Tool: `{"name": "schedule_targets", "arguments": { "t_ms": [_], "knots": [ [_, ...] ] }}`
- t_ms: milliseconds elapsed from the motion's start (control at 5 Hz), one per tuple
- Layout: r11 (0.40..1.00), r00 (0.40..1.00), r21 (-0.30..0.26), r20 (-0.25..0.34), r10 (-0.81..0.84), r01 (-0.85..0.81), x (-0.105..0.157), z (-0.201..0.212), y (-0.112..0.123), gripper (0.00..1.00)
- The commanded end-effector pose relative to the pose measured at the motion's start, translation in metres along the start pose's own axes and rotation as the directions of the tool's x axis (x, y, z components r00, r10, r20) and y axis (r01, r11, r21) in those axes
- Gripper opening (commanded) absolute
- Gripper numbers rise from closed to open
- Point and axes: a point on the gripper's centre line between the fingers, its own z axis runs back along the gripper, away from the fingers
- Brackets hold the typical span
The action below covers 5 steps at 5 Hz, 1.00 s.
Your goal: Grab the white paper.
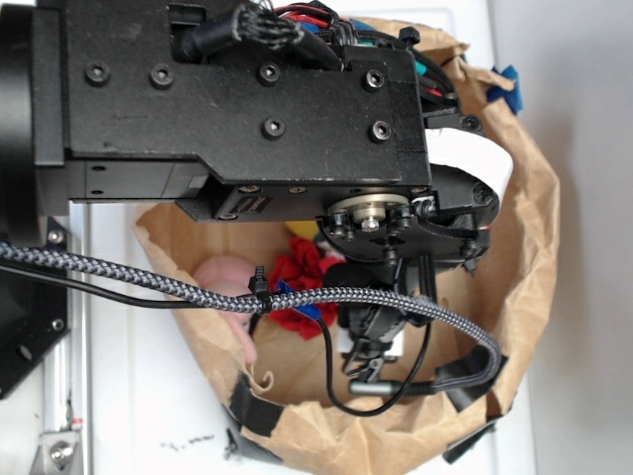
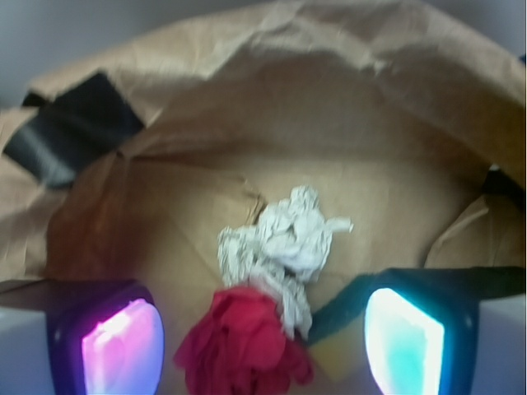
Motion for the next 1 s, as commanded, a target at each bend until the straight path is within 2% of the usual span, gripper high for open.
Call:
{"name": "schedule_targets", "arguments": {
  "t_ms": [0,200,400,600,800],
  "knots": [
    [1.000,0.998,0.013,0.050,0.022,-0.023,0.009,0.014,0.009,1.00],
    [1.000,0.998,0.013,0.050,0.022,-0.023,0.009,0.014,0.009,1.00],
    [1.000,0.999,-0.005,0.049,0.017,-0.017,0.019,-0.009,0.021,1.00],
    [1.000,0.999,0.006,0.031,0.008,-0.008,0.023,-0.027,0.022,1.00],
    [0.999,1.000,-0.029,0.008,-0.013,0.013,0.023,-0.044,0.013,1.00]
  ]
}}
